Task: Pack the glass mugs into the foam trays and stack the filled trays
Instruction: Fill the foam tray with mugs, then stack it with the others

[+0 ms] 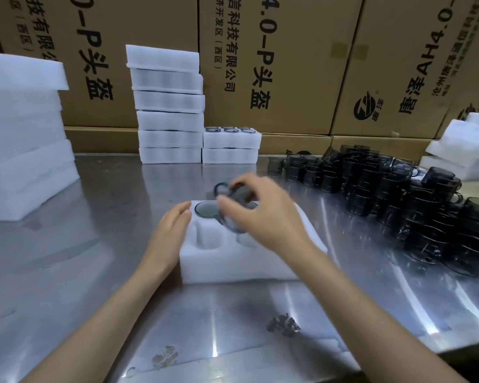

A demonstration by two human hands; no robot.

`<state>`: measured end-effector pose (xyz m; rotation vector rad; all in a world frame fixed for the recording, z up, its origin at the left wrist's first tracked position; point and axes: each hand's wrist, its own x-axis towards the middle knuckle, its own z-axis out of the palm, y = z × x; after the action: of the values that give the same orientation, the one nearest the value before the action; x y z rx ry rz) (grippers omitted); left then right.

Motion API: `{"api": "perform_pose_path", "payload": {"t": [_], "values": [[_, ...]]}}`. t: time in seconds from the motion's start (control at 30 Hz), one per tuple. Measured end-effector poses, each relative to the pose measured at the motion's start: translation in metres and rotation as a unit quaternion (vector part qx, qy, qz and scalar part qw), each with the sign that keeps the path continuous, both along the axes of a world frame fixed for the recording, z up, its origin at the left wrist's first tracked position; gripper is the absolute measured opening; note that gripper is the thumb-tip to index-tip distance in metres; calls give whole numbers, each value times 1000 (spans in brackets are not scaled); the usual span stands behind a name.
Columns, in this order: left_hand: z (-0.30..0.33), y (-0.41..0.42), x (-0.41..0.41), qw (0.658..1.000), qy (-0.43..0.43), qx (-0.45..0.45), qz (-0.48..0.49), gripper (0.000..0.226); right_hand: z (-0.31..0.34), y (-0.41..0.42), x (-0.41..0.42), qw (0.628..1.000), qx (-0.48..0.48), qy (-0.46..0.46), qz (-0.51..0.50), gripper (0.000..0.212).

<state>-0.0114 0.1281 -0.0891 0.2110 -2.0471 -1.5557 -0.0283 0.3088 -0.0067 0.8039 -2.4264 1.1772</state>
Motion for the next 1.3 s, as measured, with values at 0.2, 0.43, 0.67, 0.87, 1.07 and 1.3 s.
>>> {"api": "perform_pose_path", "payload": {"t": [0.2,0.43,0.67,0.87,1.07,1.3], "values": [[2,1,6,999,20,1,-42,27,-15,-45,16,992,114,18,-56,30],[3,1,4,999,0,1,-36,31,-13,-57,24,978,180,26,-106,31],[2,1,4,999,19,9,-42,31,-3,-53,23,975,209,-67,-25,33],[5,4,6,1000,10,0,-25,35,0,-40,18,977,170,-129,24,38],[8,6,9,1000,-13,14,-16,31,-12,-43,21,985,153,-82,1,43],[9,3,11,1000,-7,-9,-17,28,-18,-34,19,986,151,-71,19,70]]}}
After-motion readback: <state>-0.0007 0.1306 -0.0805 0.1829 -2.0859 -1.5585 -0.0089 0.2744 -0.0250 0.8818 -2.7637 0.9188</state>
